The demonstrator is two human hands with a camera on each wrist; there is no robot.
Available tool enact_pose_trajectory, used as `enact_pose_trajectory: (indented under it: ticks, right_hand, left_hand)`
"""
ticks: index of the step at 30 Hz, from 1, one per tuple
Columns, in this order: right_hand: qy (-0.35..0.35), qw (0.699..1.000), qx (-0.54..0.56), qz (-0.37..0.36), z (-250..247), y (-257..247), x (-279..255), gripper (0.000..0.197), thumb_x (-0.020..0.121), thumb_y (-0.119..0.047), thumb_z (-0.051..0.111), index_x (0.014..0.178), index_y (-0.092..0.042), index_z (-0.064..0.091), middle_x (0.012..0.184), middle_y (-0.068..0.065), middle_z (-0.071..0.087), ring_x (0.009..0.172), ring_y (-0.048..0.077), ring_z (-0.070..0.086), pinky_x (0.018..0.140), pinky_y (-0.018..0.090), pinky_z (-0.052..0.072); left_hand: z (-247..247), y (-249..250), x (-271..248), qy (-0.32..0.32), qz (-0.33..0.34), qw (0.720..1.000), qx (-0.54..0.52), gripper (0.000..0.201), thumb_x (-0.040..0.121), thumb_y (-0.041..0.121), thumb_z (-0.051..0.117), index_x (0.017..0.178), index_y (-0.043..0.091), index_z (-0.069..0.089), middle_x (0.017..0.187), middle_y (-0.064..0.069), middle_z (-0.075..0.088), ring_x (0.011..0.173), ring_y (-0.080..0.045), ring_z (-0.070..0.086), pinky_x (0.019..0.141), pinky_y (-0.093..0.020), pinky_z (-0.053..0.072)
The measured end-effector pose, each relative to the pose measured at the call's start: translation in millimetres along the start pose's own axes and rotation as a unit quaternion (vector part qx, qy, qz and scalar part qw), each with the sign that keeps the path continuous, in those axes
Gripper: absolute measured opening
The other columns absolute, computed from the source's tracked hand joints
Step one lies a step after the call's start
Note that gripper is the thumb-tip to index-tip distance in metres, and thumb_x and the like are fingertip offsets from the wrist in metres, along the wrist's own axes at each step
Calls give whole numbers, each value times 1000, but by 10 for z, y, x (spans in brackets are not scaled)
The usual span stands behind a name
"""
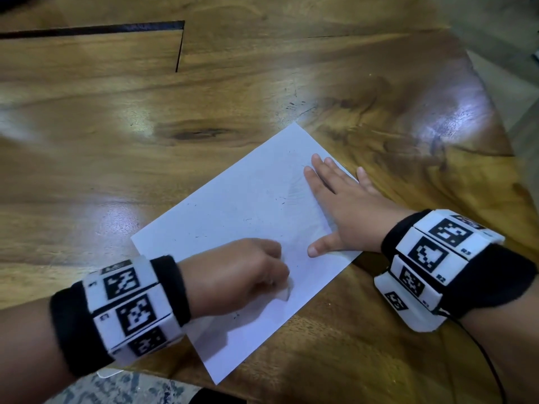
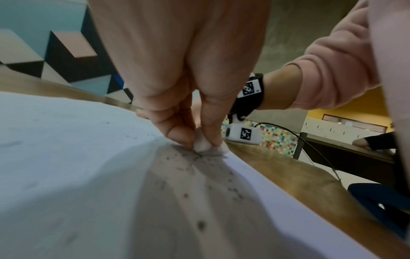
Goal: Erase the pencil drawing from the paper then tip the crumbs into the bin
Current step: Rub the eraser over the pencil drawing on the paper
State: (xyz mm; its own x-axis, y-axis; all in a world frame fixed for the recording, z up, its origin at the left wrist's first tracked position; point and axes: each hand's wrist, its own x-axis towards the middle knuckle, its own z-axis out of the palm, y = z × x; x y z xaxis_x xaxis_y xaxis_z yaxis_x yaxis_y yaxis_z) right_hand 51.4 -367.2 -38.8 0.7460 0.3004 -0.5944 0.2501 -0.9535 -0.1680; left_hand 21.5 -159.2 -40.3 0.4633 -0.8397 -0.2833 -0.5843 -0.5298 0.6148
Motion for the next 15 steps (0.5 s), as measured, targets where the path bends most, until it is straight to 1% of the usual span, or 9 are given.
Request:
enact_pose_trajectory:
  ticks: [2, 3, 5, 7, 8, 9, 11, 13, 15]
  right_hand:
    - [2, 1000, 1, 1, 2, 1, 2, 126, 68, -71, 60, 144, -19, -26, 149, -2, -38, 138, 12, -32, 115, 50, -11]
    - [2, 1000, -1, 2, 1, 0, 2, 126, 68, -71, 60, 144, -19, -26, 149, -2, -38, 138, 13, -32, 115, 50, -11]
    - [1, 1000, -5, 3, 3, -3, 8, 126, 68, -71, 59, 144, -18, -26, 149, -1, -39, 138, 13, -31, 115, 51, -10]
    - [1, 1000, -9, 2, 6, -7, 9, 125, 69, -71, 58, 144, -18, -26, 149, -1, -39, 139, 14, -31, 115, 51, -10]
    - [2, 1000, -9, 2, 9, -6, 12, 125, 68, -71, 58, 144, -18, -26, 149, -1, -39, 139, 14, -31, 115, 51, -10]
    - [2, 1000, -8, 1, 11, -3, 13, 125, 68, -72, 58, 144, -18, -26, 149, -1, -38, 139, 13, -31, 115, 51, -10]
    - [5, 1000, -7, -2, 17, 4, 17, 126, 67, -72, 59, 144, -18, -25, 149, -1, -38, 139, 13, -31, 115, 50, -11]
    - [9, 1000, -8, -4, 24, 13, 17, 126, 67, -72, 59, 144, -18, -26, 149, -1, -38, 138, 13, -31, 115, 50, -11]
    - [8, 1000, -10, -3, 23, 15, 18, 126, 68, -72, 58, 144, -18, -26, 149, -1, -38, 138, 14, -32, 115, 51, -11]
  left_hand:
    - [-17, 1, 9, 6, 2, 1000, -4, 9, 86, 21, 56, 78, 22, 60, 77, 11, 43, 67, -11, 48, 62, -24, 39]
    - [-47, 9, 72, 15, 5, 1000, 1, 10, 86, 19, 56, 76, 20, 60, 77, 9, 44, 66, -13, 49, 62, -24, 39]
    - [-94, 38, 235, 32, 8, 999, 9, 10, 84, 17, 56, 76, 15, 60, 78, 1, 51, 66, -20, 53, 62, -29, 41]
    - [-91, 66, 311, 40, 13, 999, 10, 9, 84, 18, 55, 79, 14, 62, 80, -5, 54, 66, -23, 54, 62, -31, 41]
    - [-76, 72, 290, 35, 16, 999, 6, 10, 84, 19, 54, 81, 17, 63, 79, -3, 53, 66, -21, 52, 61, -30, 40]
    - [-61, 72, 232, 21, 17, 1000, 3, 10, 84, 20, 55, 84, 21, 64, 79, 1, 50, 66, -17, 49, 60, -28, 38]
    - [-26, 52, 79, -21, 16, 1000, -1, 11, 85, 19, 57, 89, 27, 63, 79, 10, 41, 68, -11, 44, 61, -26, 37]
    - [-32, 33, 6, -37, 18, 999, -2, 9, 85, 19, 57, 88, 26, 61, 79, 13, 40, 68, -7, 44, 62, -26, 41]
    - [-74, 36, 90, -16, 26, 1000, 4, 8, 85, 17, 57, 82, 22, 62, 79, 10, 44, 67, -8, 45, 63, -26, 42]
